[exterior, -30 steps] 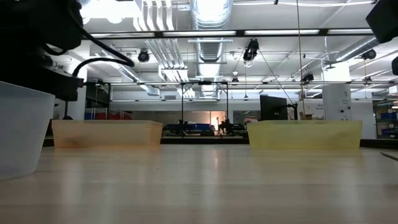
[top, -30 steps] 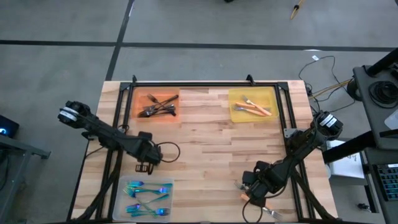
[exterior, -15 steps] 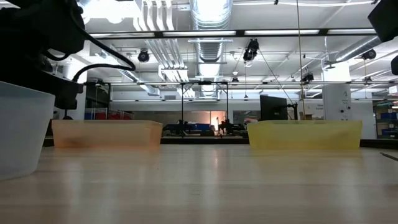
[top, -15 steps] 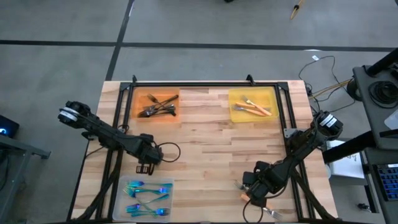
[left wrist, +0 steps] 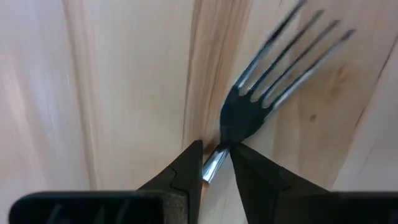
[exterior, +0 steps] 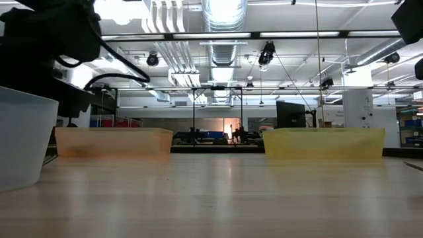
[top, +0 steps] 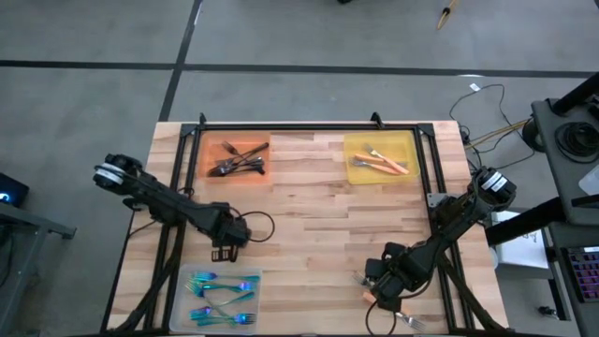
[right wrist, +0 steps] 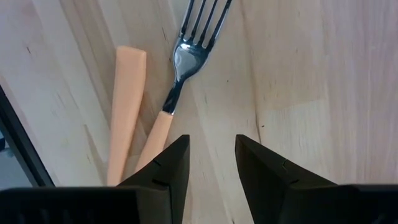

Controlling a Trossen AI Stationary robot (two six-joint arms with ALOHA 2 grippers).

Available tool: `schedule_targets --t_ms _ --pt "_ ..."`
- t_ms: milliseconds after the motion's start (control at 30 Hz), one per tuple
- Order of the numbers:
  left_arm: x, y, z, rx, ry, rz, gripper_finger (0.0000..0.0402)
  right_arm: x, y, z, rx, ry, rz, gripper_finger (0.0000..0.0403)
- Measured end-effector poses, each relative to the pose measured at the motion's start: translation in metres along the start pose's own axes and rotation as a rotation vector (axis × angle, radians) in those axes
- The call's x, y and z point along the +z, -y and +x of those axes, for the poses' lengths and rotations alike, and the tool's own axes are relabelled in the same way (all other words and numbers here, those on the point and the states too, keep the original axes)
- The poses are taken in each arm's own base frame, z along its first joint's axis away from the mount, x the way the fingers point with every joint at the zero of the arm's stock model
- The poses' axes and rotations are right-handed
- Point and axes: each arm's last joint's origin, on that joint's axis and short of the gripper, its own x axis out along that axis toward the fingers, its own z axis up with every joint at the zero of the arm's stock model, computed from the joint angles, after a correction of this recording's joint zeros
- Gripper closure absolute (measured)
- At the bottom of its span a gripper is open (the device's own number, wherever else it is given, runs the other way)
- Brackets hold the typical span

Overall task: Sort silverware by color (type)
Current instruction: Put the orange fork into the yellow bin

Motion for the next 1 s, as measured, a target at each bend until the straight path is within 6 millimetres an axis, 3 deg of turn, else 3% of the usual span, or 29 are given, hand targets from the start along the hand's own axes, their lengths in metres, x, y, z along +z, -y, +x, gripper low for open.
schedule_targets --t_ms 133,267,533,800,1000 --pt "0.016 0.003 -0.004 -0.005 0.017 0.004 0.0338 0.0 0.0 0.0 0.0 0.001 0.002 0.0284" --pt "0.031 0.002 -0.002 0.002 -0.011 -0.041 0.0388 0.0 0.0 0.0 0.001 0.001 0.002 0.0284" --pt "0.052 0.004 0.003 0.071 -0.072 -0.067 0.0397 0.0 0.0 0.0 0.002 0.002 0.003 0.0284" --pt "0.084 0.001 -0.031 0.16 0.174 -0.066 0.04 0.0 0.0 -0.002 0.005 0.003 0.011 0.0284" --pt "0.111 -0.003 -0.054 0.113 0.385 -0.126 0.04 0.0 0.001 -0.008 0.018 0.033 0.054 0.0284"
